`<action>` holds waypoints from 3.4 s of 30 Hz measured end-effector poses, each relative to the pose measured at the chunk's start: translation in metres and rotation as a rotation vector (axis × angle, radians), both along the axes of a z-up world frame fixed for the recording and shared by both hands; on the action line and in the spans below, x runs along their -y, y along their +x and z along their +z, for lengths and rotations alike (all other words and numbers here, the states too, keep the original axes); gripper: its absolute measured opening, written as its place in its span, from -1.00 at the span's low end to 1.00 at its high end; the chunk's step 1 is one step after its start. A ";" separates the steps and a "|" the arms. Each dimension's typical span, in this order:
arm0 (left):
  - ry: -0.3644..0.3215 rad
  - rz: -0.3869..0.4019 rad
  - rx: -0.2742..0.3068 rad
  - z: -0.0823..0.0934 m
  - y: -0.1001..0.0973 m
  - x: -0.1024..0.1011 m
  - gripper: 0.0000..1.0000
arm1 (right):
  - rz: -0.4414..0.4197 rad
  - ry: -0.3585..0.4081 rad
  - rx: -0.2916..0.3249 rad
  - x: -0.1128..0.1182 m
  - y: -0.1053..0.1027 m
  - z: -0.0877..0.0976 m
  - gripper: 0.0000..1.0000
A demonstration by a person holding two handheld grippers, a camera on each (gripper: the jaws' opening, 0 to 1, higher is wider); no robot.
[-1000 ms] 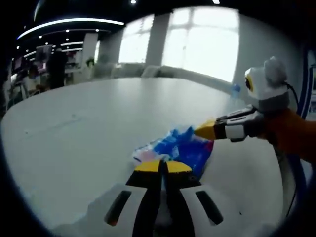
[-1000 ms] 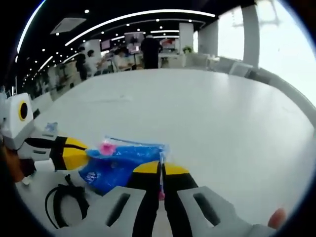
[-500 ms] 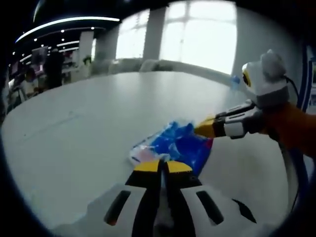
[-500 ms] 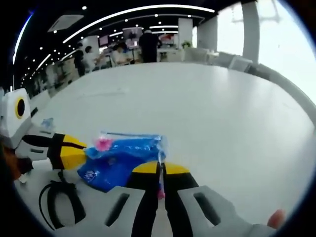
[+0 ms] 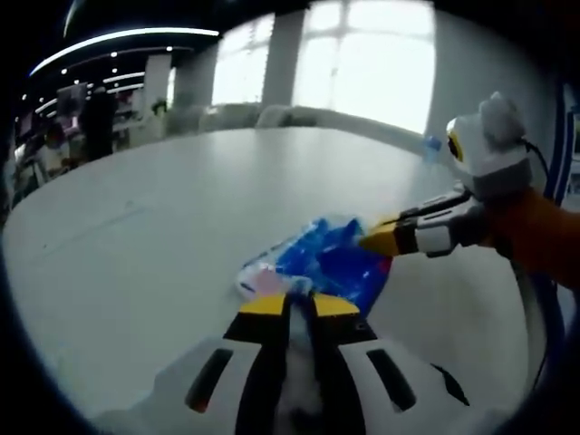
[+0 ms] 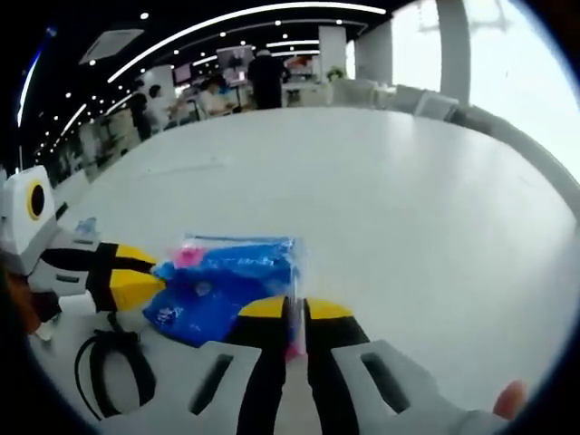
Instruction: Arrange the tabletop items into an orderly group along one side of the table until the central work area is clear of visible clutter.
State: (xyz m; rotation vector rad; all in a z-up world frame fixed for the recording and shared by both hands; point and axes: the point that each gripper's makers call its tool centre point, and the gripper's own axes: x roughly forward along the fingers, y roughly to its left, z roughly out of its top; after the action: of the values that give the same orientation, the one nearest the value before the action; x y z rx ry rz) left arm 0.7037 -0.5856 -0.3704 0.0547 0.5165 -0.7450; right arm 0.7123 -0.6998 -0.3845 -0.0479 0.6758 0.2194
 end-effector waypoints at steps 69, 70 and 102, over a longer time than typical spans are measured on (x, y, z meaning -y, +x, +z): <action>-0.052 0.062 0.015 0.060 -0.016 -0.019 -0.03 | -0.008 -0.003 0.118 -0.012 -0.014 0.069 -0.74; -0.051 0.060 0.017 0.061 -0.017 -0.019 -0.02 | -0.008 -0.003 0.119 -0.012 -0.015 0.070 -0.71; -0.055 0.071 0.068 0.118 -0.055 -0.059 0.40 | 0.011 0.107 0.234 -0.038 -0.057 0.124 0.93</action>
State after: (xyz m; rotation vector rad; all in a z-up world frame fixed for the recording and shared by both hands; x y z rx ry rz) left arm 0.6483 -0.5266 -0.2526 0.0102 0.4313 -0.6848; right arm 0.6550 -0.6616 -0.2601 0.0246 0.4298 0.2558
